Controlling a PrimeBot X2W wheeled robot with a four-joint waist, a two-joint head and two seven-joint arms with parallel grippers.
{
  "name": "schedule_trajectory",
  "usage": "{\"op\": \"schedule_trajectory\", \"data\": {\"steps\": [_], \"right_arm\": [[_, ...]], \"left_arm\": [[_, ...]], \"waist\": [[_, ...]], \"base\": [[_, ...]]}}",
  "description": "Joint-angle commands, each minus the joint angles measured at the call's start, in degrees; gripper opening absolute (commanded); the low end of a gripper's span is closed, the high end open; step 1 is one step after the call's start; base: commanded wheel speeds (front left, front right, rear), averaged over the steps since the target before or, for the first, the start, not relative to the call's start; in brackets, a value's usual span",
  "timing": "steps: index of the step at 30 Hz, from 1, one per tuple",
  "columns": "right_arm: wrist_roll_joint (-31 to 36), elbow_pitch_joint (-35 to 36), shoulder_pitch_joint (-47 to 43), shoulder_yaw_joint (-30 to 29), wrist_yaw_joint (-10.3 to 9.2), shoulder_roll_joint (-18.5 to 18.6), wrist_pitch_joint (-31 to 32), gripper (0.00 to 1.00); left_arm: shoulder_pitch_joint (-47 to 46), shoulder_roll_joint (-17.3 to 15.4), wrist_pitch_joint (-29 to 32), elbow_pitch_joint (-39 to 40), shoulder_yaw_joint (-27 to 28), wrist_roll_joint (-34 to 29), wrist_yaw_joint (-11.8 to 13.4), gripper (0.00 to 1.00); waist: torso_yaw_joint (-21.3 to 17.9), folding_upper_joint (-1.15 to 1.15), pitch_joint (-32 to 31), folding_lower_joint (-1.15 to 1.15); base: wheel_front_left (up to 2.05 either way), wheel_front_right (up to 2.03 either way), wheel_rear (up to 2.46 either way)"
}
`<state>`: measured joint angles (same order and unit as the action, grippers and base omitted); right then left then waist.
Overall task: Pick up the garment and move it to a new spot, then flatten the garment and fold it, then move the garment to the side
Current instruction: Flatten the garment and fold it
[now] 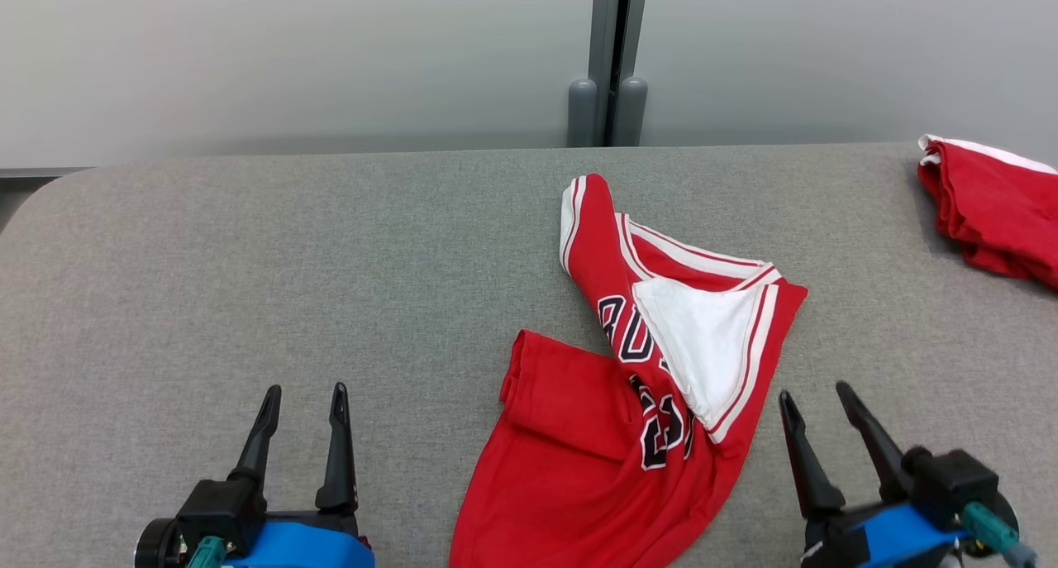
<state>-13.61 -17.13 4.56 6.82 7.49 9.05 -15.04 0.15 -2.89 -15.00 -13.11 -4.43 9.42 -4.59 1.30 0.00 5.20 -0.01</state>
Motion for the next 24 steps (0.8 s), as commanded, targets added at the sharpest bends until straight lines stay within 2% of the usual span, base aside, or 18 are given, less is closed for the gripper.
{"op": "schedule_trajectory", "data": {"steps": [1,6,12,24], "right_arm": [[0.6,1.7,-2.2,-0.9,0.02,-1.0,-0.2,1.0],[2.9,3.7,-6.0,-1.8,0.02,-2.3,-0.2,1.0],[5.1,2.2,-4.8,-0.2,0.02,-1.7,0.7,1.0],[10.4,-9.6,3.2,4.0,0.01,-0.3,1.5,1.0]], "left_arm": [[0.6,0.0,-0.3,0.3,0.2,-0.1,0.1,1.0],[0.8,0.0,-0.3,0.3,0.6,-0.3,0.0,1.0],[0.4,0.0,-0.3,0.1,0.3,-0.3,-0.1,1.0],[-0.6,0.0,-0.2,0.0,-0.6,-0.1,-0.3,1.0]], "waist": [[0.0,0.0,0.0,0.01],[0.1,0.0,-0.1,0.01],[1.0,0.0,-0.4,0.01],[3.5,0.0,0.9,0.01]], "base": [[0.0,0.0,0.0],[0.0,0.0,0.0],[0.0,0.0,0.0],[0.0,0.0,0.0]]}}
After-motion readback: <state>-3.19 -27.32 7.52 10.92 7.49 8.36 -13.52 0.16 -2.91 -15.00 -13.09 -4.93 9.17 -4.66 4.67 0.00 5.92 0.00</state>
